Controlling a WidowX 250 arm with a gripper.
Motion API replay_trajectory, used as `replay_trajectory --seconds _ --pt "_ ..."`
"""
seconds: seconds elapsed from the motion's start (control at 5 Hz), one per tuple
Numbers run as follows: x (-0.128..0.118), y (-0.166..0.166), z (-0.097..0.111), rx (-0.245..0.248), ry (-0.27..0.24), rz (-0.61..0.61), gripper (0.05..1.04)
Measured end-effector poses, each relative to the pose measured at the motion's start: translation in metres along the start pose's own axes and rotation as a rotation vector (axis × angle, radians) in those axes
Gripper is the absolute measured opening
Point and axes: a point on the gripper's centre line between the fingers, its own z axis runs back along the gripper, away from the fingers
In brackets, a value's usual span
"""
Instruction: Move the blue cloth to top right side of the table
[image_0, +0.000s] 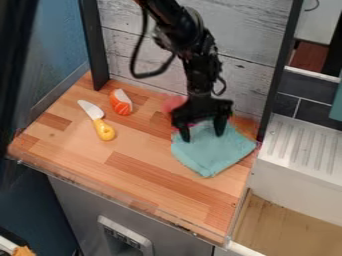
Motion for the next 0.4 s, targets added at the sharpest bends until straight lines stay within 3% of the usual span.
replay_trajectory --seconds 0.4 --pt "0.0 0.004 0.033 -0.071 -0.032 -0.013 0.998"
